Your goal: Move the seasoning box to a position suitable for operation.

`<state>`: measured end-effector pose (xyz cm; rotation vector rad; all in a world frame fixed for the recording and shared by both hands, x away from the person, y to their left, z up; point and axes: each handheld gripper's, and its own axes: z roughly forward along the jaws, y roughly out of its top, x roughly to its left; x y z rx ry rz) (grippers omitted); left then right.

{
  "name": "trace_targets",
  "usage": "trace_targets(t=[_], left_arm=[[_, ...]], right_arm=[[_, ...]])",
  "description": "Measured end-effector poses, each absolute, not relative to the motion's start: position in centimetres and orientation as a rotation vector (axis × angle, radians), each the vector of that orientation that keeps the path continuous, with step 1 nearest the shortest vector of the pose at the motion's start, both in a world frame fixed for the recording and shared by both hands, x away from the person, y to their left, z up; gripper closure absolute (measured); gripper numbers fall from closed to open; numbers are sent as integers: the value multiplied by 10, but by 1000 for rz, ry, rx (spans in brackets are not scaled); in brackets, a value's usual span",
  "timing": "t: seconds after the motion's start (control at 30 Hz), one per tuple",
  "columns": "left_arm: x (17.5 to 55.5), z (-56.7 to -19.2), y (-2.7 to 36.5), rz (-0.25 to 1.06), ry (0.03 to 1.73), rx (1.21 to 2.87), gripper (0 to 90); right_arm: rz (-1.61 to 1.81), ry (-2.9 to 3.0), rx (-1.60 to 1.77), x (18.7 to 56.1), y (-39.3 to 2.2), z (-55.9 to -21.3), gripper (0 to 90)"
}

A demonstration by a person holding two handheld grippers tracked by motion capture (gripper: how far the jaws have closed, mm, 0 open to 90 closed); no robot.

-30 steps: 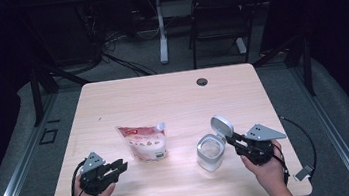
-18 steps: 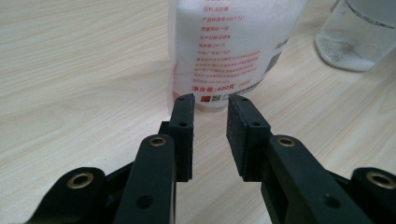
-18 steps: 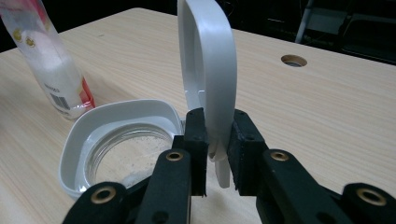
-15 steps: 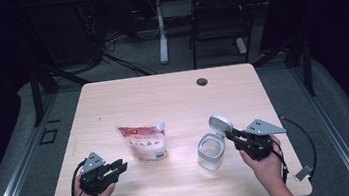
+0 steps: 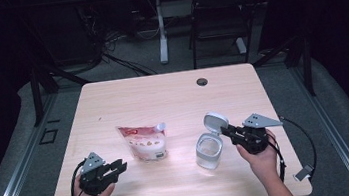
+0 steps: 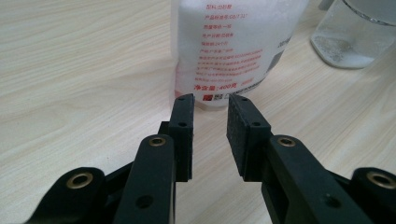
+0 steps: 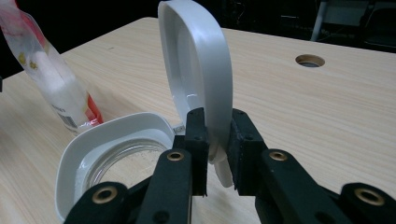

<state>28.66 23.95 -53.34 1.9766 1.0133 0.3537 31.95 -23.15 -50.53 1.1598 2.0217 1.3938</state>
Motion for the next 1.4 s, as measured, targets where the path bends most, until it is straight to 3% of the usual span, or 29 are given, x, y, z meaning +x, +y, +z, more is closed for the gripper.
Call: trace_targets(t=[0.57, 1.4], left_arm=[[288, -536, 241, 358, 1024, 1976, 690], [290, -536, 249, 351, 1049, 1939, 612]], right_arm=[[1398, 1999, 1139, 317, -227, -507, 791], [1395, 1998, 1099, 300, -240, -509, 710]])
